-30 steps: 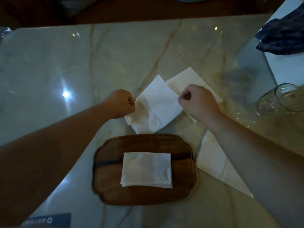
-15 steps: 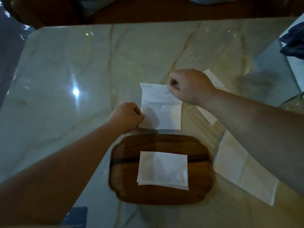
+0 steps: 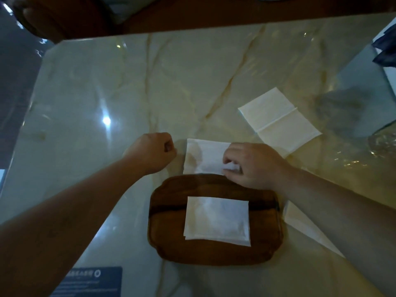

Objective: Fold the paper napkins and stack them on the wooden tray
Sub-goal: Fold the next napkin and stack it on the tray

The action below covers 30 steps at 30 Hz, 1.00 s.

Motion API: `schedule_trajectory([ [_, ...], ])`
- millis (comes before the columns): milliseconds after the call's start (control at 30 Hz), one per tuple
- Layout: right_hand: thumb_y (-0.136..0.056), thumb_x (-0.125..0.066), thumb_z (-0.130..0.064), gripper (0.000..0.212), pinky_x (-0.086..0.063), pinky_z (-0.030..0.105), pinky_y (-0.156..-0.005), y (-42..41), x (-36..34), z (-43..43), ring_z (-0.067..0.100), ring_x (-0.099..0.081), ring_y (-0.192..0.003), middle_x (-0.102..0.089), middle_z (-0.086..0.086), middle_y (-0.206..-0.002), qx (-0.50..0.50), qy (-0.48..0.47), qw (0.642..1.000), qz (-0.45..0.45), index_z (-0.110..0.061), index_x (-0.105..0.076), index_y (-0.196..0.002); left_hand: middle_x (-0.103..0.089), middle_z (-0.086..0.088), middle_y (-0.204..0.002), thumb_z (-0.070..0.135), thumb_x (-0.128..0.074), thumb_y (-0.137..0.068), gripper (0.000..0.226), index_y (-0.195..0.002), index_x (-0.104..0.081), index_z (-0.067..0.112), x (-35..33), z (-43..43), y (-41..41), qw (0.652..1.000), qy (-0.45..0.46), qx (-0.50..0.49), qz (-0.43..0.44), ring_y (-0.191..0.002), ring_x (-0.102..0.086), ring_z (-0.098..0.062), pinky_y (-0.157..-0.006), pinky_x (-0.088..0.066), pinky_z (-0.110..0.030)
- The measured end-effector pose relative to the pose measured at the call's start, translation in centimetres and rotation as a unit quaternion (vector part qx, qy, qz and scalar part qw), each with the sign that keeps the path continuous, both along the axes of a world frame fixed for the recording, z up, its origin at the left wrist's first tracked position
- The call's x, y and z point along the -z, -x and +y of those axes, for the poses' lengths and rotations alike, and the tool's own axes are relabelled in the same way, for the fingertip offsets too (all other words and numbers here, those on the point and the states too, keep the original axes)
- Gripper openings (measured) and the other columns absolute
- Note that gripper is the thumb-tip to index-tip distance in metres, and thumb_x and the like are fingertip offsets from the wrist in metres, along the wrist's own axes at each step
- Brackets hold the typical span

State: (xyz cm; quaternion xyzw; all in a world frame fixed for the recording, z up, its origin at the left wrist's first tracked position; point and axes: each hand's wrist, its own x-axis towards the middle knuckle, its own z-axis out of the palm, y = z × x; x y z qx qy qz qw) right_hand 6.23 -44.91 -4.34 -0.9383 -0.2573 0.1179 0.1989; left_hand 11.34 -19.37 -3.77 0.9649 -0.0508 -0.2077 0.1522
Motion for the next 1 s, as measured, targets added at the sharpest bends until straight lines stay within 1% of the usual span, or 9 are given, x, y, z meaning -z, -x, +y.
schedule_trajectory([
  [133, -0.085, -0.059, -0.035, 0.015, -0.044, 0.028, -0.061, -1.9, 0.5, -0.9, 0.015, -0.057, -0.075, -0.057, -0.004, -0.085, 0.155, -0.053, 0.987, 0.009, -0.02, -0.06, -0.088, -0.067, -0.001, -0.094, 0.031, -0.06, -0.087, 0.011, -0.091, -0.062, 0.021, 0.0, -1.6, -1.4, 0.998, 0.018, 0.024, -0.055, -0.081, -0.06, -0.019, -0.072, -0.05, -0.031],
  [200, -0.083, -0.062, -0.034, 0.019, -0.049, 0.033, -0.068, -3.1, 1.2, -1.2, 0.018, -0.058, -0.08, -0.057, -0.002, -0.09, 0.205, -0.045, 0.977, 0.037, -0.018, -0.061, -0.093, -0.065, -0.001, -0.102, 0.032, -0.062, -0.086, 0.02, -0.102, -0.063, 0.02, 0.4, -2.6, -2.2, 0.996, 0.034, 0.048, -0.074, -0.081, -0.057, -0.016, -0.074, -0.047, -0.029],
  [333, -0.081, -0.065, -0.035, 0.023, -0.049, 0.037, -0.077, -4.1, 1.8, -1.0, 0.018, -0.054, -0.087, -0.049, -0.003, -0.095, 0.212, -0.001, 0.973, 0.094, -0.021, -0.059, -0.097, -0.057, -0.002, -0.114, 0.042, -0.065, -0.083, 0.04, -0.118, -0.058, 0.025, 1.1, -4.3, -3.4, 0.989, -0.002, 0.139, -0.039, -0.098, -0.058, -0.021, -0.085, -0.052, -0.039],
  [500, -0.083, -0.061, -0.028, 0.011, -0.044, 0.033, -0.067, -3.9, 1.9, -0.8, 0.021, -0.055, -0.08, -0.052, -0.001, -0.084, 0.192, -0.025, 0.978, 0.074, -0.023, -0.055, -0.075, -0.057, 0.0, -0.11, 0.039, -0.063, -0.083, 0.023, -0.104, -0.067, 0.029, 1.4, -4.4, -3.8, 0.98, -0.031, 0.193, -0.047, -0.102, -0.056, -0.022, -0.086, -0.05, -0.041],
  [567, -0.084, -0.061, -0.026, 0.011, -0.04, 0.029, -0.06, -3.6, 1.6, -0.9, 0.02, -0.057, -0.075, -0.057, -0.001, -0.078, 0.215, -0.067, 0.972, 0.065, -0.02, -0.058, -0.075, -0.062, 0.001, -0.105, 0.034, -0.061, -0.086, 0.018, -0.099, -0.069, 0.025, 1.1, -4.2, -3.6, 0.985, 0.006, 0.163, -0.047, -0.098, -0.059, -0.02, -0.084, -0.05, -0.036],
  [667, -0.084, -0.064, -0.024, 0.009, -0.045, 0.025, -0.059, -3.0, 0.8, -1.1, 0.017, -0.06, -0.071, -0.064, -0.003, -0.073, 0.278, -0.175, 0.94, 0.093, -0.02, -0.063, -0.076, -0.066, 0.003, -0.087, 0.025, -0.062, -0.087, 0.008, -0.087, -0.069, 0.022, -0.4, -4.1, -2.9, 0.988, 0.151, 0.012, -0.01, -0.081, -0.061, -0.016, -0.072, -0.051, -0.031],
  [800, -0.086, -0.065, -0.014, 0.007, -0.061, 0.038, -0.061, -1.6, -1.6, -1.1, 0.027, -0.069, -0.07, -0.07, 0.012, -0.075, 0.328, -0.324, 0.874, 0.152, -0.009, -0.065, -0.08, -0.066, -0.004, -0.073, 0.014, -0.063, -0.087, 0.006, -0.084, -0.066, 0.009, -2.9, -4.2, -0.8, 0.938, 0.318, -0.135, 0.036, -0.063, -0.065, -0.014, -0.055, -0.059, -0.028],
  [900, -0.087, -0.064, -0.008, 0.008, -0.059, 0.038, -0.055, 0.2, -2.9, -1.1, 0.023, -0.067, -0.062, -0.069, 0.007, -0.067, 0.346, -0.36, 0.85, 0.167, -0.009, -0.064, -0.079, -0.067, -0.004, -0.069, 0.013, -0.063, -0.088, 0.007, -0.083, -0.065, 0.008, -4.3, -4.2, 1.4, 0.915, 0.359, -0.174, 0.064, -0.051, -0.066, -0.007, -0.045, -0.054, -0.022],
  [1000, -0.084, -0.067, -0.013, 0.013, -0.051, 0.034, -0.054, 3.0, -3.0, -1.0, 0.018, -0.061, -0.056, -0.068, 0.007, -0.064, 0.351, -0.33, 0.859, 0.174, -0.017, -0.063, -0.072, -0.067, -0.002, -0.064, 0.014, -0.066, -0.086, 0.009, -0.077, -0.066, 0.012, -4.3, -3.8, 3.8, 0.917, 0.348, -0.18, 0.076, -0.052, -0.067, -0.009, -0.047, -0.055, -0.025],
])
